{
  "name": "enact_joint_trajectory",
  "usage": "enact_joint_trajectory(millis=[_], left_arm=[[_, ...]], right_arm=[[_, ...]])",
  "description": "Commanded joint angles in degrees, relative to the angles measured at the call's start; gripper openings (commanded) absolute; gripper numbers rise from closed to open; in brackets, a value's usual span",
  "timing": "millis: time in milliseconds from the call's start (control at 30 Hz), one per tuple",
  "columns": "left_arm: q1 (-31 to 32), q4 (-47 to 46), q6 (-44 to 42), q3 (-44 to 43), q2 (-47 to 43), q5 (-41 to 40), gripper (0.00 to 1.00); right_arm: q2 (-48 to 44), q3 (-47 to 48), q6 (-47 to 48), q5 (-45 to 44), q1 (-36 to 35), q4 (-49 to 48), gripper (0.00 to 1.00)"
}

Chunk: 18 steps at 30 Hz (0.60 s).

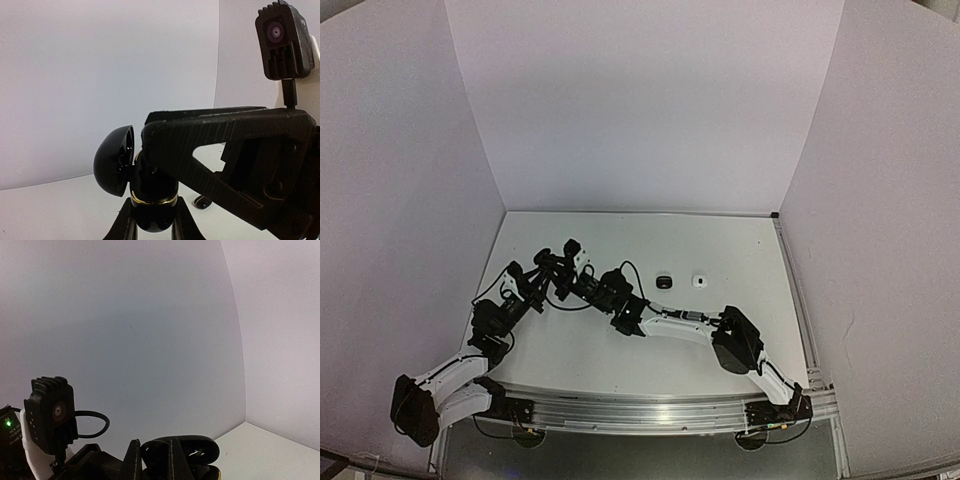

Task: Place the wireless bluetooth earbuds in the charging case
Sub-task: Insert the left earbud into the left side groove of the charging case.

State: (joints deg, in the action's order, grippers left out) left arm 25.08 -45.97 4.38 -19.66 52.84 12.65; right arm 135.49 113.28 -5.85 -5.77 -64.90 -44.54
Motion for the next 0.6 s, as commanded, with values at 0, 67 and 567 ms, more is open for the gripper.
enact_joint_trajectory(millis=[0,67,567], left_arm=[[-0.47,-9.38,-0.14,-4.21,-1.86,-0.36,0.0],[-0.45,-9.13,-1.15,-4.33,-1.78,0.33,0.0],[-0.42,-7.52,-4.29,-4.77,-1.11,1.58,0.0]], right_arm=[[-0.05,-1.82,-0.65,0.97,0.14,5.22,0.1],[0.48,-0.81,-0.36,1.05,0.15,5.38,0.1],[1.27,0.65,0.4,1.79,0.21,6.88,0.15]])
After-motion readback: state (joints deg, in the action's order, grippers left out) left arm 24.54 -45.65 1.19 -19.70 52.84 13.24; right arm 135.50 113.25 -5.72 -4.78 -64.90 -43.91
